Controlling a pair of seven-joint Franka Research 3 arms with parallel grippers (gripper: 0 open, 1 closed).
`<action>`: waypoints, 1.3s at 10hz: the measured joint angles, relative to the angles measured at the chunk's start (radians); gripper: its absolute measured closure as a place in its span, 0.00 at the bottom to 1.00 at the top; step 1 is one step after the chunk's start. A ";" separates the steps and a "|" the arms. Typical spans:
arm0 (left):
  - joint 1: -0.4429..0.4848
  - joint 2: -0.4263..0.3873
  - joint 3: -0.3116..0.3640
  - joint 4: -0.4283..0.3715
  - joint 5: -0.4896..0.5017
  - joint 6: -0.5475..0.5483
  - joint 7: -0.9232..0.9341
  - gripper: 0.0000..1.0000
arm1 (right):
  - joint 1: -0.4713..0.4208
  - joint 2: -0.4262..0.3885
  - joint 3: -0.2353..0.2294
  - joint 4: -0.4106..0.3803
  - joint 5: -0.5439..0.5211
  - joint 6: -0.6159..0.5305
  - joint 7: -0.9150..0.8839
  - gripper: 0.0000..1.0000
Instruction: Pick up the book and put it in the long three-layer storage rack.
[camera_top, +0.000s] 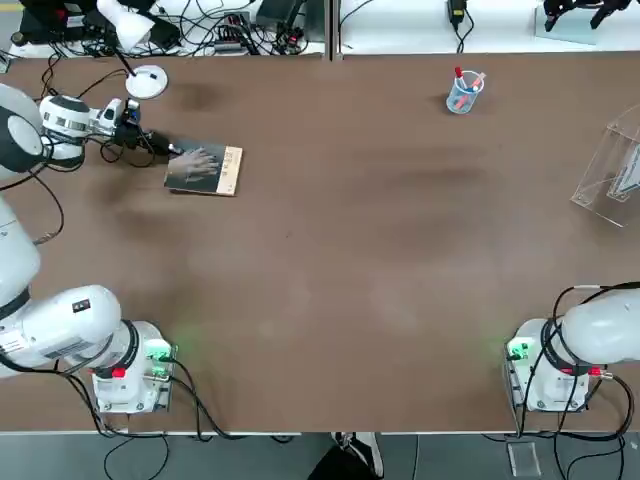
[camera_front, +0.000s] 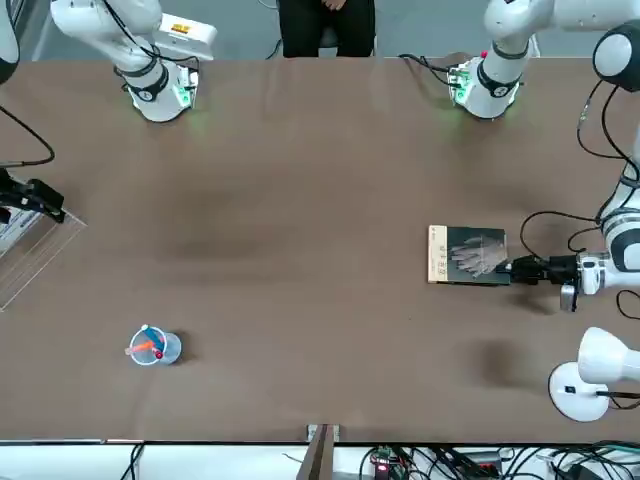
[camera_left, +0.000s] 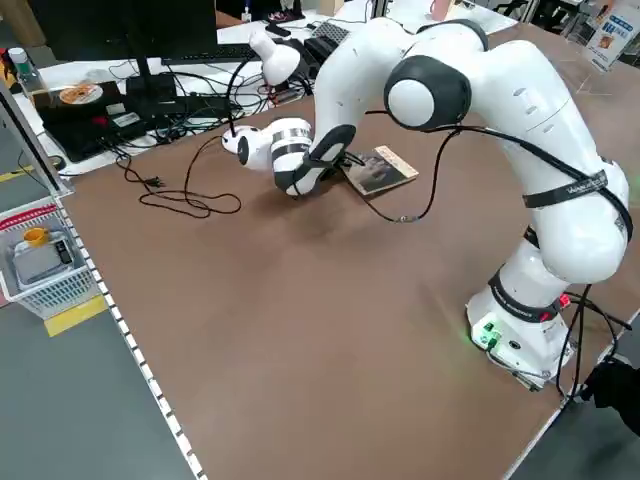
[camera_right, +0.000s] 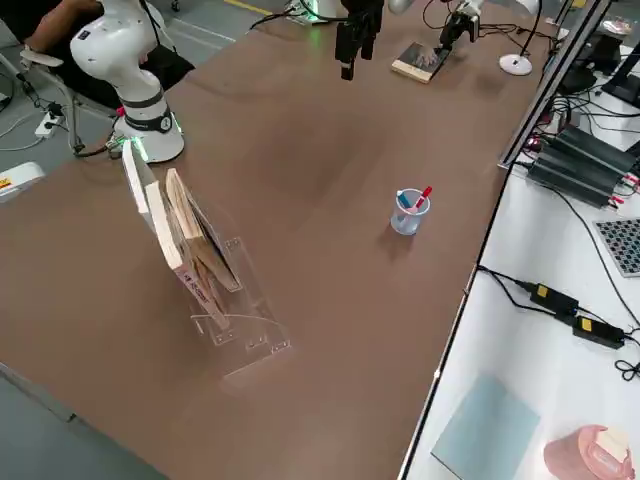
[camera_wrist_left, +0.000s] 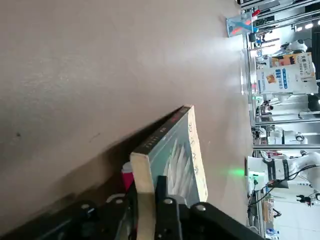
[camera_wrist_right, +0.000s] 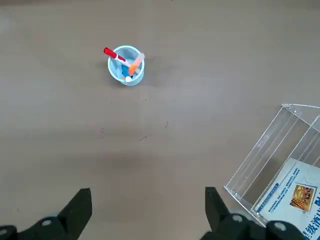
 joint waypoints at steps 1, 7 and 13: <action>0.000 0.000 0.000 0.001 0.001 -0.003 0.000 0.99 | 0.000 0.000 0.000 0.000 0.000 0.000 0.000 0.00; 0.000 0.000 0.000 0.042 0.016 -0.075 -0.030 0.99 | 0.000 0.000 0.000 0.000 0.000 0.000 0.000 0.00; -0.005 -0.032 -0.037 0.110 0.020 -0.188 -0.250 1.00 | 0.000 0.000 0.000 0.000 0.000 0.000 0.000 0.00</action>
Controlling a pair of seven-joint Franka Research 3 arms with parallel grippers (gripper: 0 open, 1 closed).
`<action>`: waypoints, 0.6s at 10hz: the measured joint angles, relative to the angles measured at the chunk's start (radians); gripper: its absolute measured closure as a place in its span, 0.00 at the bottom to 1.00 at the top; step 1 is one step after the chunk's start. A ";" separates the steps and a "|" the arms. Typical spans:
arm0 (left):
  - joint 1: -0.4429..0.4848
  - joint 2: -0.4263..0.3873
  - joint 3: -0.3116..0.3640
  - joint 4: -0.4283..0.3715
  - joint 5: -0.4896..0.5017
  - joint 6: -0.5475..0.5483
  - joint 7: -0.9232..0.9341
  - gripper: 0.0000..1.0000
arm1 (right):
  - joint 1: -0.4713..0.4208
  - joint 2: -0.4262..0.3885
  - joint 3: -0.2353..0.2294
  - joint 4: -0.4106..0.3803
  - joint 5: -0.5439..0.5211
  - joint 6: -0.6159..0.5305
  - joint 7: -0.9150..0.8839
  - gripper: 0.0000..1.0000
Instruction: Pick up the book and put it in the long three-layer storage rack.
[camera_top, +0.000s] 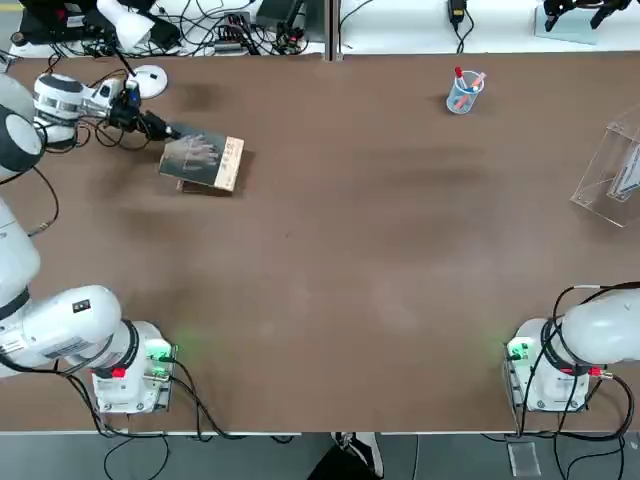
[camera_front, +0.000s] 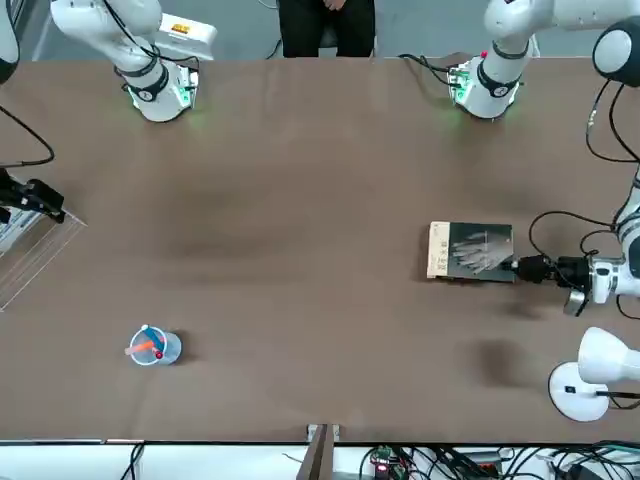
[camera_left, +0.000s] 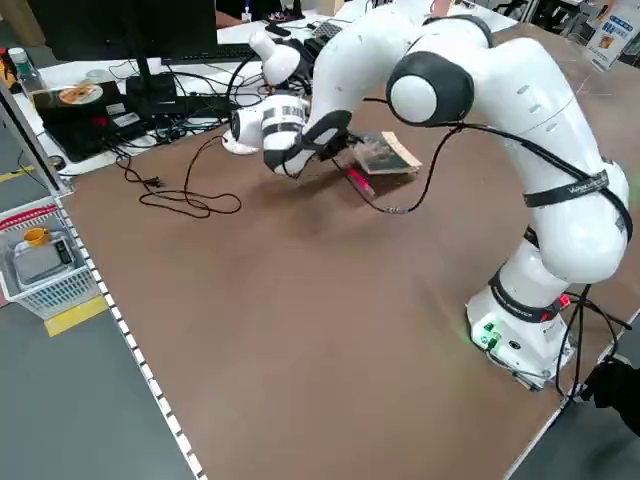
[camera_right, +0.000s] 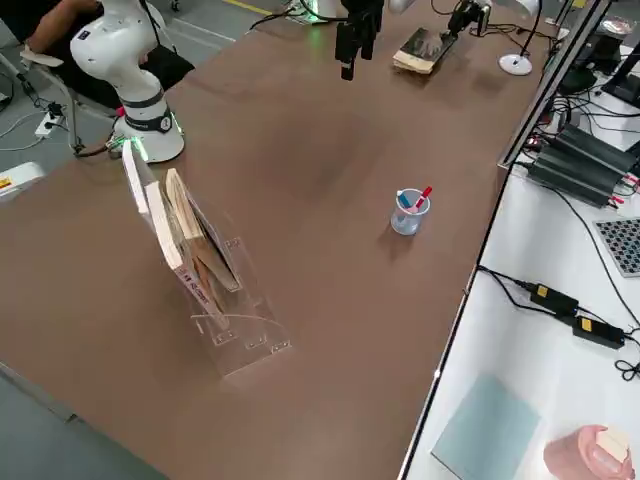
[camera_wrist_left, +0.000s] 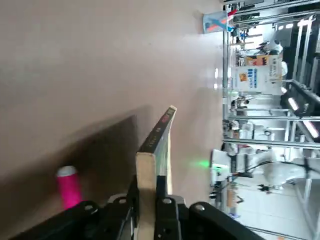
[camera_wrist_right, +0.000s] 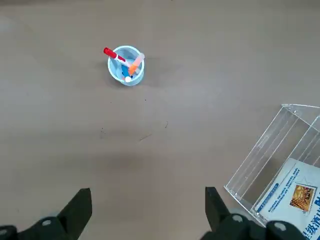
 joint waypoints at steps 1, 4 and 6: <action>0.000 -0.011 -0.020 0.005 0.000 -0.004 -0.037 1.00 | 0.000 0.000 0.000 0.000 0.000 0.000 0.000 0.00; -0.002 -0.042 -0.095 0.010 -0.004 -0.006 -0.171 1.00 | 0.000 0.000 0.000 0.000 0.000 0.000 0.001 0.00; -0.002 -0.053 -0.159 0.023 -0.008 -0.005 -0.259 1.00 | 0.000 0.000 0.000 0.000 0.000 0.000 0.001 0.00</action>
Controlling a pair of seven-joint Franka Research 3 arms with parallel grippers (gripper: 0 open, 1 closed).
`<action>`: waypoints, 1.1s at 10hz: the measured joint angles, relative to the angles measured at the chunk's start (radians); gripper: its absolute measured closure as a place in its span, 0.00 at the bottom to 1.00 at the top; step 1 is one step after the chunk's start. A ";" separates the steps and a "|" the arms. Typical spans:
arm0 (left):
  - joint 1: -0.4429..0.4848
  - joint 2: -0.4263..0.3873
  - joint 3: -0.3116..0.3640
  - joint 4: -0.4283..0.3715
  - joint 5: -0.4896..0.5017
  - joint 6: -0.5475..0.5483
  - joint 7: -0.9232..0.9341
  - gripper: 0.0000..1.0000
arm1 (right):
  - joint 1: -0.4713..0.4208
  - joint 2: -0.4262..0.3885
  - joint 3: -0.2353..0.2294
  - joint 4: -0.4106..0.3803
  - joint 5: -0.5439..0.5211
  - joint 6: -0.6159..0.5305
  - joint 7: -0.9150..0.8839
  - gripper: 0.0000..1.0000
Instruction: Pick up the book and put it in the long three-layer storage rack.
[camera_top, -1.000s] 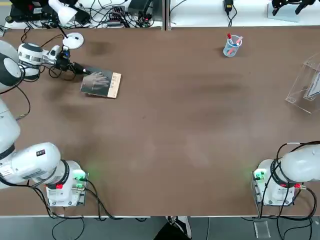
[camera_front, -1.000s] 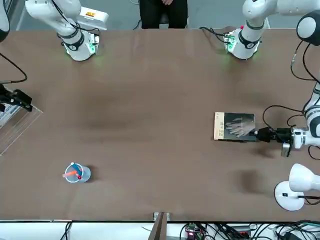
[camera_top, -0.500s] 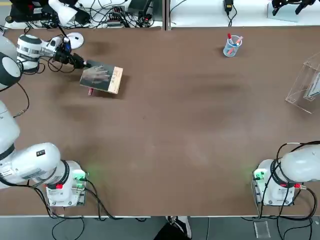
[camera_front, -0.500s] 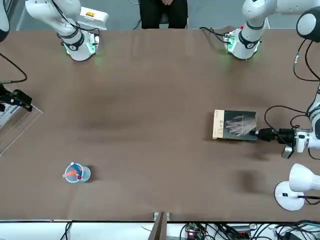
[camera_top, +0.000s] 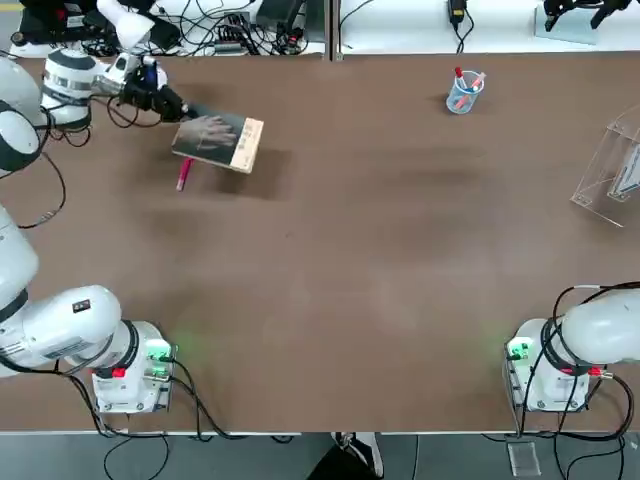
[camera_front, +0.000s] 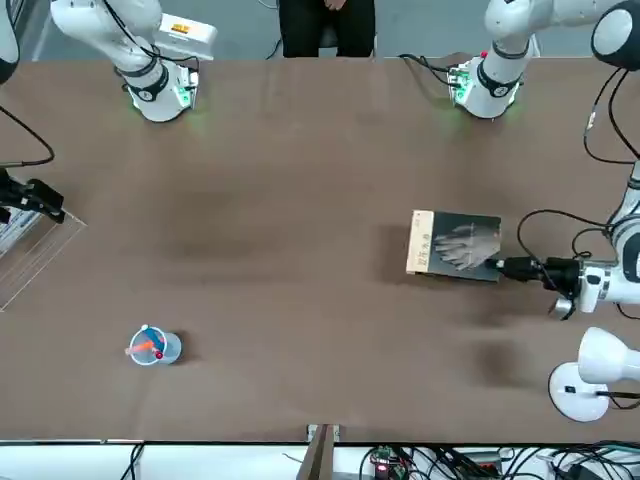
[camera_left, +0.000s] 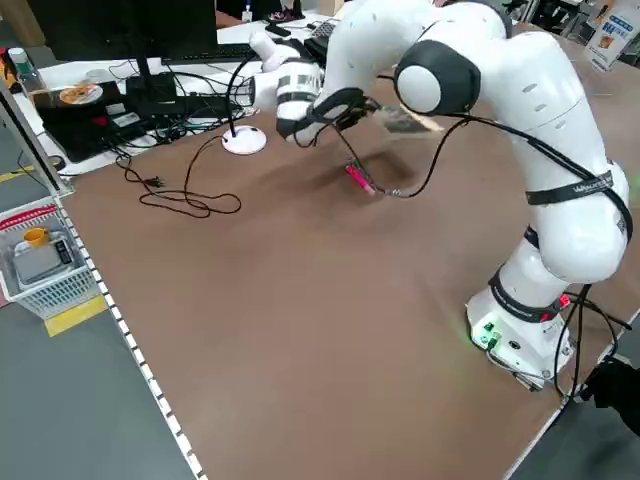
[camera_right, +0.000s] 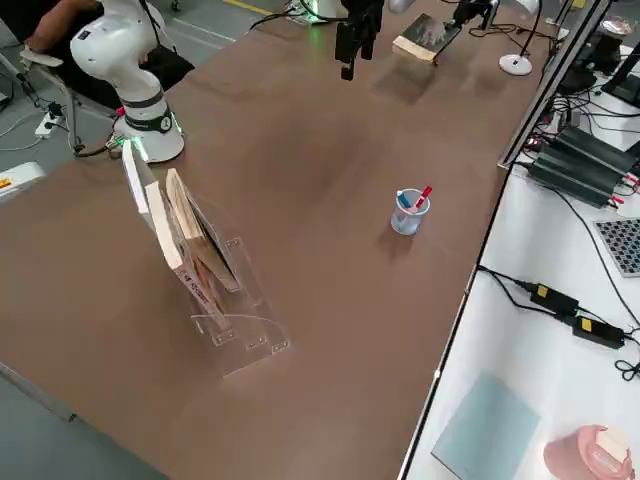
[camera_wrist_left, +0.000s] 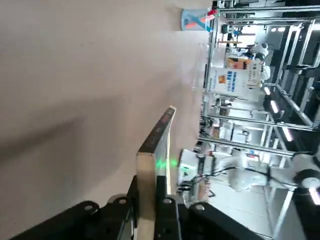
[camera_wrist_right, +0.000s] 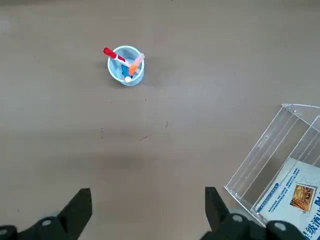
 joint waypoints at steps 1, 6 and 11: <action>-0.001 -0.003 -0.033 0.011 -0.005 0.002 -0.040 1.00 | 0.000 0.000 0.000 0.000 0.000 0.000 0.000 0.00; -0.004 -0.011 -0.188 0.057 -0.036 0.078 -0.250 1.00 | 0.000 0.000 0.001 -0.024 0.001 0.031 0.002 0.00; -0.005 -0.012 -0.353 0.068 -0.036 0.236 -0.374 1.00 | 0.000 0.014 0.002 -0.119 0.040 0.189 0.005 0.00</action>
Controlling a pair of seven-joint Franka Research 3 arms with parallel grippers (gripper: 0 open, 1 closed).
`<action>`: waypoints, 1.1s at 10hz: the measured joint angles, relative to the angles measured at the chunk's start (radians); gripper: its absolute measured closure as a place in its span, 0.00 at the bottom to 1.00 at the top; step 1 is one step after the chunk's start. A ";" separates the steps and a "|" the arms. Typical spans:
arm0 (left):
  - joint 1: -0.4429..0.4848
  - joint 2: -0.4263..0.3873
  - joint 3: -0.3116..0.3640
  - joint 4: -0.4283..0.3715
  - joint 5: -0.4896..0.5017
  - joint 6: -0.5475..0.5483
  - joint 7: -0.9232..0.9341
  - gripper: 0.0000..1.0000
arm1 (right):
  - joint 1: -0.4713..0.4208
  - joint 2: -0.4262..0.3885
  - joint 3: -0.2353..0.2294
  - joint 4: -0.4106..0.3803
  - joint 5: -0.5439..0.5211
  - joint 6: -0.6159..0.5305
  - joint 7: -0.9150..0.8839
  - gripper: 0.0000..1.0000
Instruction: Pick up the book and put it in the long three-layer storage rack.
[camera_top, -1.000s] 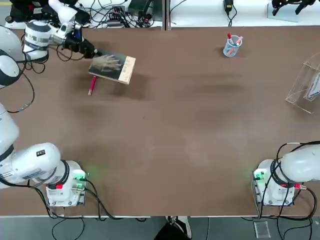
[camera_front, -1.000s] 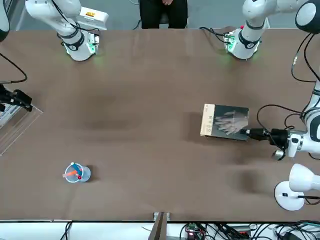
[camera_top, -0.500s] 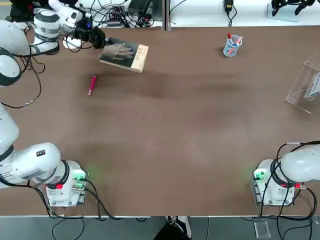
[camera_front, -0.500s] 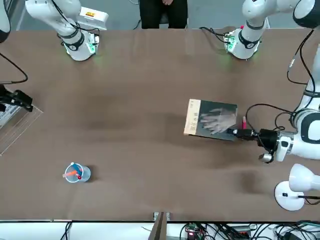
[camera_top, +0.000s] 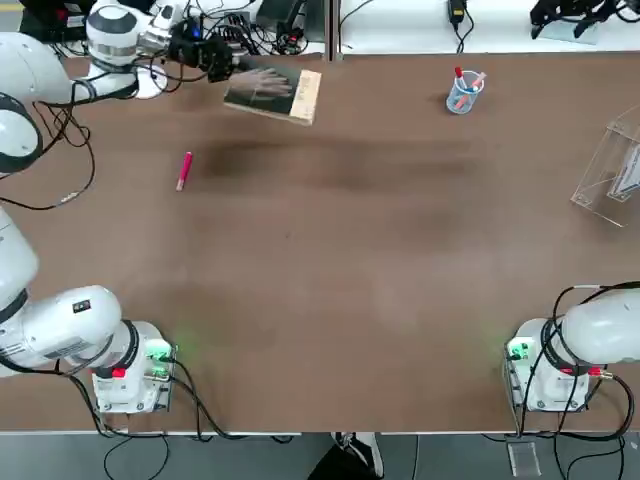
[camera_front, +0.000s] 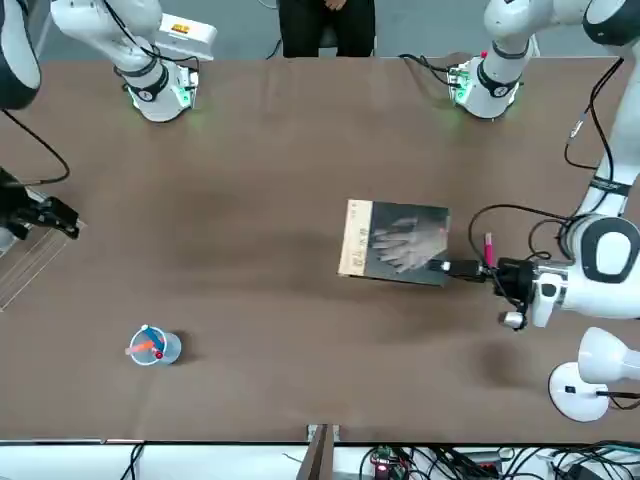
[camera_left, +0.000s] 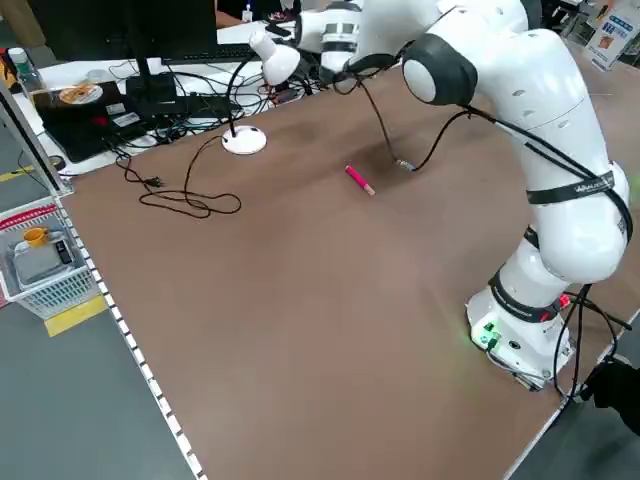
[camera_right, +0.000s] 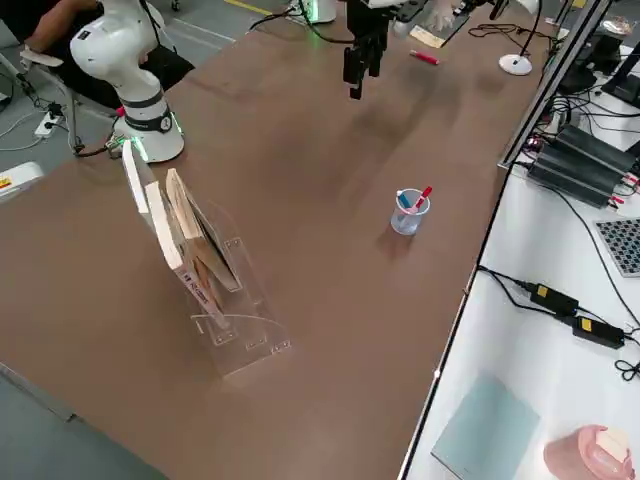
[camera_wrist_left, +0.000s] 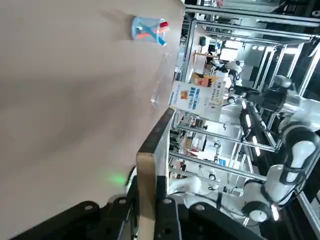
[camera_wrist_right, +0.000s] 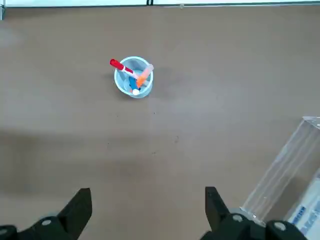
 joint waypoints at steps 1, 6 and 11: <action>-0.003 0.000 -0.034 0.000 0.000 0.044 -0.025 1.00 | 0.000 0.006 0.000 -0.016 0.018 0.028 0.000 0.00; -0.089 0.000 -0.085 0.001 -0.005 0.178 -0.085 1.00 | 0.000 0.026 0.000 -0.085 0.180 0.117 -0.005 0.00; -0.216 0.000 -0.090 0.000 -0.100 0.348 -0.119 1.00 | -0.021 0.026 -0.011 -0.149 0.481 0.114 -0.093 0.00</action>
